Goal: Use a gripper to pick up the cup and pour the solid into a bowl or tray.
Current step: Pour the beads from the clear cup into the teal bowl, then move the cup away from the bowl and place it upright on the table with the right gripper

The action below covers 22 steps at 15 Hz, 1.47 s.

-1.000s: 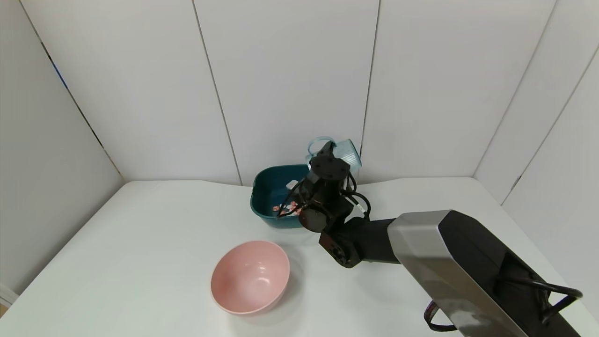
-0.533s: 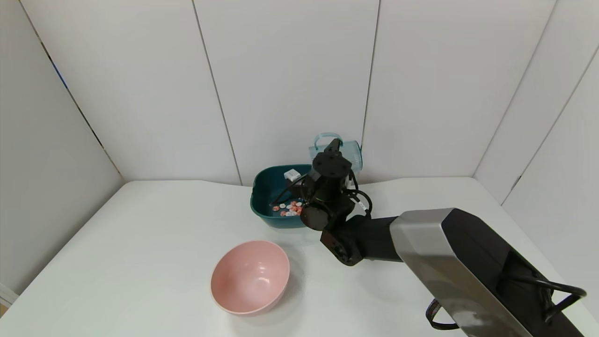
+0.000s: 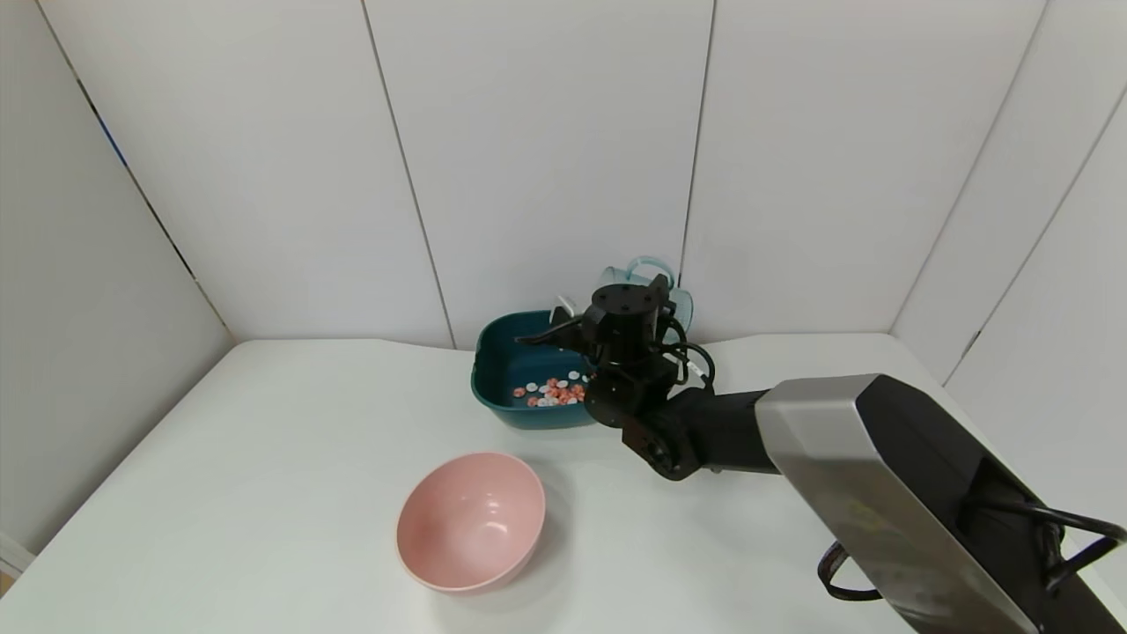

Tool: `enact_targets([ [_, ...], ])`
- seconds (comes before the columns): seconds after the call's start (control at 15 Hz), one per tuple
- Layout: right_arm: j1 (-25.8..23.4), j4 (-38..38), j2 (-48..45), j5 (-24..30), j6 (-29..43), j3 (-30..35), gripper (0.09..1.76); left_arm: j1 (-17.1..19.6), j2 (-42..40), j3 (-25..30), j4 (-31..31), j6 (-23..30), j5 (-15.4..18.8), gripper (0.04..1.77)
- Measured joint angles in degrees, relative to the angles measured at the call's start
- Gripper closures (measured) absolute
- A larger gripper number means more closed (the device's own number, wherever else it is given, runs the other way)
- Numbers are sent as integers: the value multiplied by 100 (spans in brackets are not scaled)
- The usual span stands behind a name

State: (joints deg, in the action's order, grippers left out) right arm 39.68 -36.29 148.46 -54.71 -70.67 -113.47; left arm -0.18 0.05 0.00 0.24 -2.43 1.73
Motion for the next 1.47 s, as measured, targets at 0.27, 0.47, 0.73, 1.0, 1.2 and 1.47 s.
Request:
enact_targets([
  [0.27, -197, 1339, -385, 690, 2348, 2, 52, 0, 0, 0, 2, -2, 2, 9],
  [0.47, -368, 1983, -739, 948, 3532, 24, 52, 0, 0, 0, 2, 0, 2, 9],
  [0.73, -521, 3167, -1325, 1514, 5130, 195, 52, 0, 0, 0, 0, 0, 2, 9],
  [1.0, -569, 3558, -2085, 2186, 5895, 1061, 52, 0, 0, 0, 2, 0, 2, 9],
  [1.2, -633, 3059, -2608, 2461, 6415, 2025, 52, 0, 0, 0, 2, -2, 0, 9],
  [1.47, -639, 2092, -3057, 2509, 7062, 3305, 52, 0, 0, 0, 2, 0, 2, 9],
])
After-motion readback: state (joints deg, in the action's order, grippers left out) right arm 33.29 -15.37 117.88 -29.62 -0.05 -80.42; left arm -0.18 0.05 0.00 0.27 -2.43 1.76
